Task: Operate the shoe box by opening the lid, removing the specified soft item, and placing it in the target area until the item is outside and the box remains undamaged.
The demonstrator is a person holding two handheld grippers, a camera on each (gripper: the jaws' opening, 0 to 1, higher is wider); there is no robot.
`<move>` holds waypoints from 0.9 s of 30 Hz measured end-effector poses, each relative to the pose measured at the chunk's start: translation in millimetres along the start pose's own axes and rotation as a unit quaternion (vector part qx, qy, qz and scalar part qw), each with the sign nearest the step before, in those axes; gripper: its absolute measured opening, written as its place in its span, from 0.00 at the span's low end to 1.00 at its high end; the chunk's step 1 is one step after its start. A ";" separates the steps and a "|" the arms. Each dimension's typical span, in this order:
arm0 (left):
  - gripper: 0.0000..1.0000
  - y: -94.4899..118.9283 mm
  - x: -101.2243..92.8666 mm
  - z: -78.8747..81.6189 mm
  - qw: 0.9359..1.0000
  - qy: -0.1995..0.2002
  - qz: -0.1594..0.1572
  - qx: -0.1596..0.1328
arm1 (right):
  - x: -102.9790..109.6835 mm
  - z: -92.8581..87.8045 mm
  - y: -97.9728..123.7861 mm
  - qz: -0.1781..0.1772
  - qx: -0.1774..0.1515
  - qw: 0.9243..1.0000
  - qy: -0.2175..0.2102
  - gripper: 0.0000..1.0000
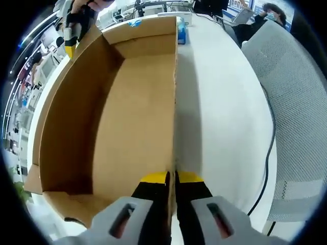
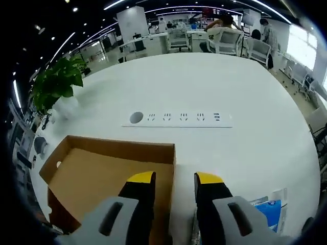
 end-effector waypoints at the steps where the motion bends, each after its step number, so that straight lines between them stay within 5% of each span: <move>1: 0.03 -0.1 0.1 0.2 1.000 0.001 0.000 0.000 | 1.0 -0.3 -0.3 0.001 0.001 1.000 0.000 0.24; 27: 0.03 0.4 -0.1 -2.5 1.000 -0.005 0.001 -0.001 | -3.4 -6.7 -33.1 -0.008 0.045 0.999 0.019 0.00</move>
Point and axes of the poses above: the point that each gripper's makers call its tool centre point, and the gripper's own axes: y roughly backward along the fingers, x roughly to its left, z roughly out of its top, the point moved 5 cm from there along y, roughly backward along the fingers, and after that the axes turned 2 degrees about -y, right-handed, at the moved point
